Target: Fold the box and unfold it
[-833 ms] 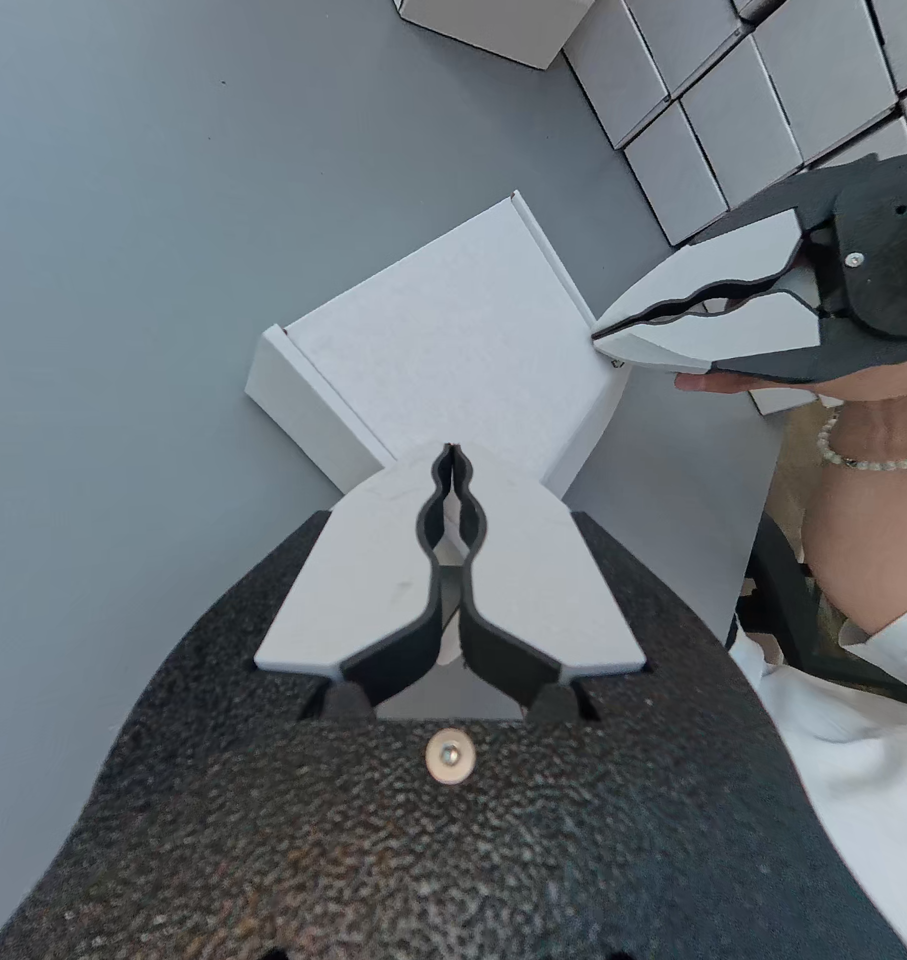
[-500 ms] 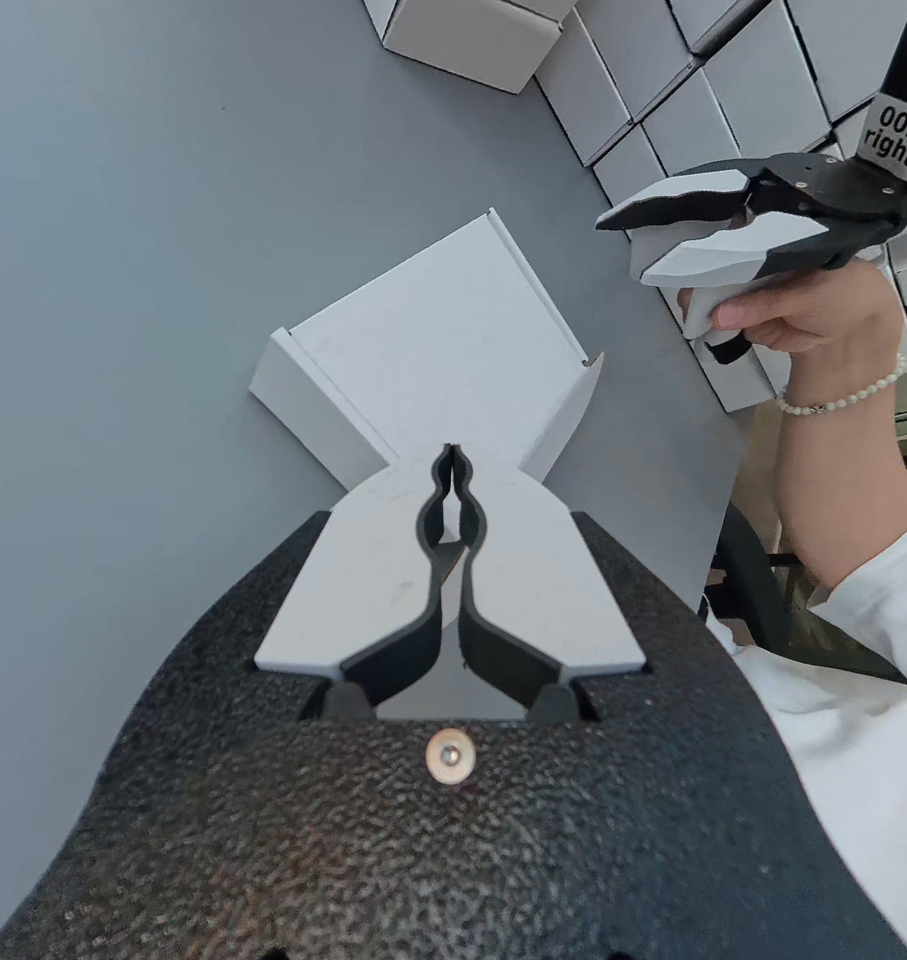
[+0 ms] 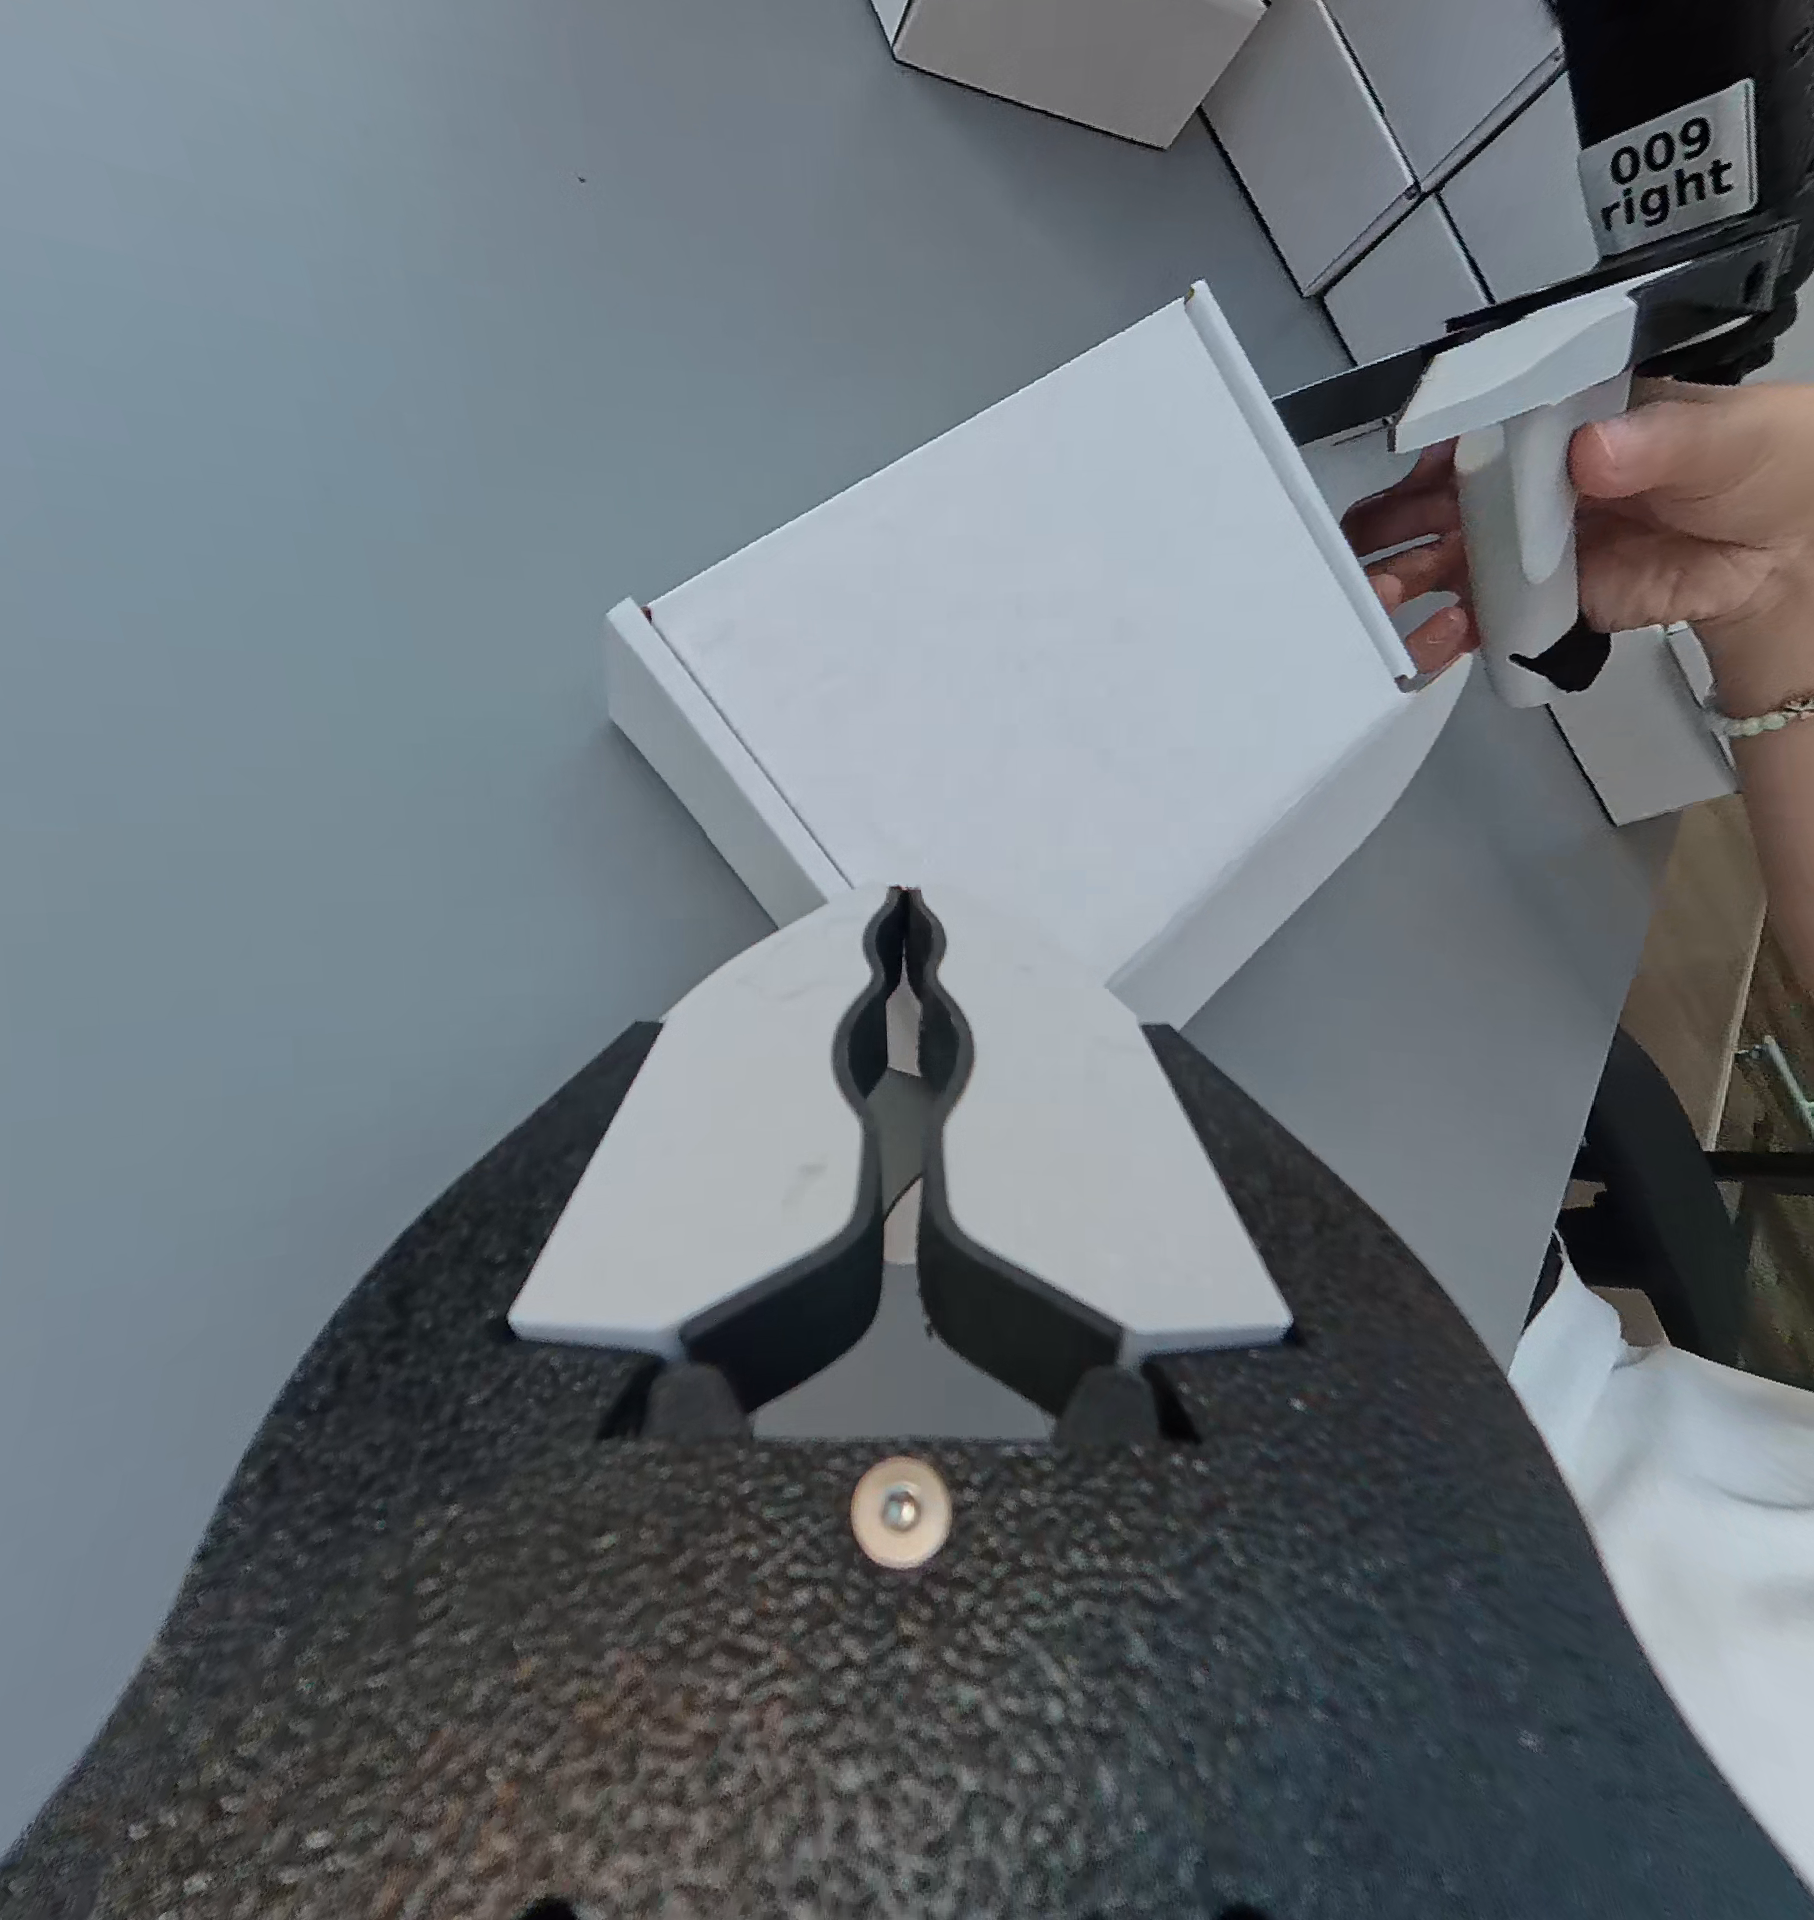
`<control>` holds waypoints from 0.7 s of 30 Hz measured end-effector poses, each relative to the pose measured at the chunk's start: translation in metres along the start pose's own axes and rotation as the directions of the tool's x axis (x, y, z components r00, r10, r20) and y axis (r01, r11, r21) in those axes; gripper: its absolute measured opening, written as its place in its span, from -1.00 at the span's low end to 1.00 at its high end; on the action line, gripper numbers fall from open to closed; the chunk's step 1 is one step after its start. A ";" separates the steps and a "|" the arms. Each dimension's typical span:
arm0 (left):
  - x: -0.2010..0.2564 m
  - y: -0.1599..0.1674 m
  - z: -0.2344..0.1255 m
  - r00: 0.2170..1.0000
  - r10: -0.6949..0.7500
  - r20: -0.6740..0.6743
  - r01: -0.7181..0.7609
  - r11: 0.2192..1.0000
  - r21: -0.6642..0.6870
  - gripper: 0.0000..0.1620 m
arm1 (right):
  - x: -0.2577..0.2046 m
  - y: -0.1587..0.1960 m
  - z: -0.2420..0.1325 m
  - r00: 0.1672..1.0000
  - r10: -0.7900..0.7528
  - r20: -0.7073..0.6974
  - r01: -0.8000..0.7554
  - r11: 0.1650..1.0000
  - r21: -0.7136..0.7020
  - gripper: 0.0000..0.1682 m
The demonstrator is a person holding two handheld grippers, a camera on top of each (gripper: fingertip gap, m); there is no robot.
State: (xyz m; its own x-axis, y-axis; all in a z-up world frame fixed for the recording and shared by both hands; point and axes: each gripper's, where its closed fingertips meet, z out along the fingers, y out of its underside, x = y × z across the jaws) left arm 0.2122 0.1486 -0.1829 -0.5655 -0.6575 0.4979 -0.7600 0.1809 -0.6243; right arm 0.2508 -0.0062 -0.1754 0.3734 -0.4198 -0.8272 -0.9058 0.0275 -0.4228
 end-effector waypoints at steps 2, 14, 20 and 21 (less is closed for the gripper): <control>-0.001 0.000 -0.001 1.000 -0.011 -0.010 0.011 1.000 0.011 -1.00 | -0.007 0.000 0.007 0.999 0.020 0.033 -0.019 1.000 -0.022 0.04; -0.007 0.004 -0.004 1.000 0.010 0.022 -0.011 0.999 0.035 -1.00 | -0.038 0.005 0.050 0.999 0.014 0.051 0.000 0.966 -0.259 -0.05; -0.006 0.004 -0.004 0.999 0.038 0.027 -0.039 0.997 0.065 -1.00 | -0.034 0.011 0.057 1.000 0.003 0.017 0.002 0.945 -0.327 -0.08; -0.006 0.004 -0.003 0.999 0.043 0.026 -0.045 0.996 0.072 -1.00 | -0.033 0.011 0.057 1.000 0.016 0.016 -0.010 0.945 -0.327 -0.09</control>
State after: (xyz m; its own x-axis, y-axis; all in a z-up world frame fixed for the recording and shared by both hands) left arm 0.2117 0.1557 -0.1864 -0.5893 -0.6679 0.4546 -0.7086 0.1569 -0.6879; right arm 0.2397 0.0600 -0.1735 0.3621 -0.4044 -0.8398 -0.9251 -0.2665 -0.2705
